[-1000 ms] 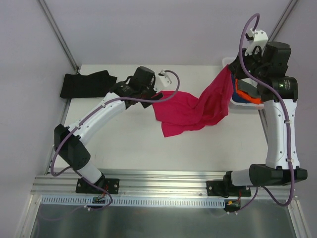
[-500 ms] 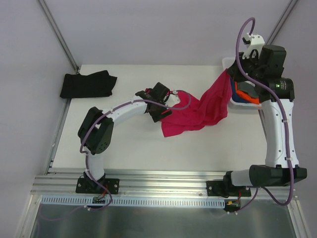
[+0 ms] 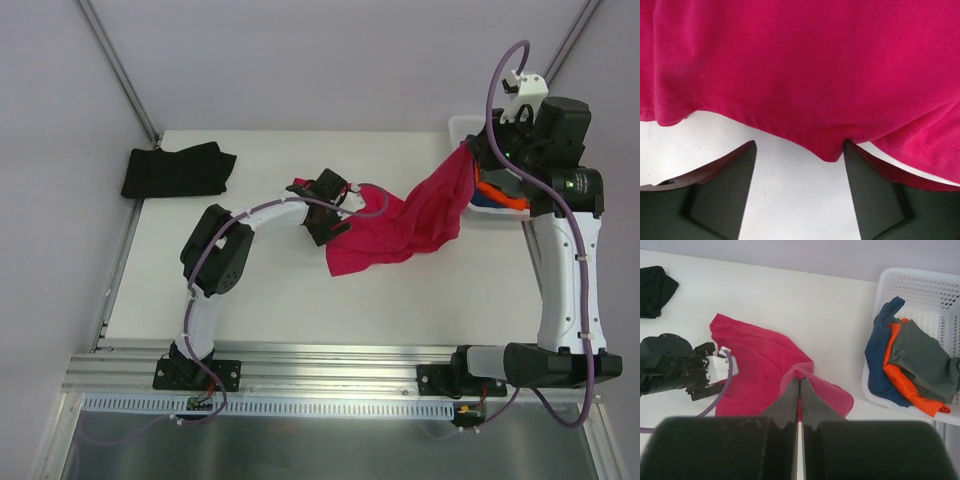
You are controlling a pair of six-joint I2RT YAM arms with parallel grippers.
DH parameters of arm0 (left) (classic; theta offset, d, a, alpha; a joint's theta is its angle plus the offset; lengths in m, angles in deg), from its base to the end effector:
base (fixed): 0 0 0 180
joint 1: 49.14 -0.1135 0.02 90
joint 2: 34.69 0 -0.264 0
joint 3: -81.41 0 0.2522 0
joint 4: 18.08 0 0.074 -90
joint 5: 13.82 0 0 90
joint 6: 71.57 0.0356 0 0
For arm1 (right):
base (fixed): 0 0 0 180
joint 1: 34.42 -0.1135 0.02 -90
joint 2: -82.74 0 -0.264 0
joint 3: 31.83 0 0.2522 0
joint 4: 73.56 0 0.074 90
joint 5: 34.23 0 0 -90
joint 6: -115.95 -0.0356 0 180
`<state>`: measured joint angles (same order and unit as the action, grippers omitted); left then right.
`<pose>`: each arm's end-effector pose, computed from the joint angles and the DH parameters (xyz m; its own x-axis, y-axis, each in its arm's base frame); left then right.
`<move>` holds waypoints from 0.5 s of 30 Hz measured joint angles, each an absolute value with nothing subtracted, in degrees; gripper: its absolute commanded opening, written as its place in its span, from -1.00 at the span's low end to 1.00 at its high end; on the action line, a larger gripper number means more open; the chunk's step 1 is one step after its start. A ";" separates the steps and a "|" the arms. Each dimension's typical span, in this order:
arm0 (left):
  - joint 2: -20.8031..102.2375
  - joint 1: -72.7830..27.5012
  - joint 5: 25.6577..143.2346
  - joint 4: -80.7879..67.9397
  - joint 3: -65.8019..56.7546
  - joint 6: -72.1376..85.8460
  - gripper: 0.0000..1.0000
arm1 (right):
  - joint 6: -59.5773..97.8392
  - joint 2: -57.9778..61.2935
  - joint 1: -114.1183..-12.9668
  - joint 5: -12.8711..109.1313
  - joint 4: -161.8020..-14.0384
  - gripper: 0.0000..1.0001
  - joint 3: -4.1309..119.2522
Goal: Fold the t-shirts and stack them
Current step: Flatten the tshirt out
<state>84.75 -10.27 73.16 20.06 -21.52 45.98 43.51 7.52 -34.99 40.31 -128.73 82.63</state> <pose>0.3554 -0.2840 0.1824 -0.2841 0.8223 -0.4931 0.8283 0.4695 0.3057 0.2520 0.0120 0.4986 -0.1814 -0.2926 -0.9389 -0.3363 0.9156 -0.2204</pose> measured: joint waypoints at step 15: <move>80.55 -12.69 71.98 20.17 -21.63 43.30 -1.00 | 42.83 7.89 -32.92 39.87 -128.25 -0.99 80.47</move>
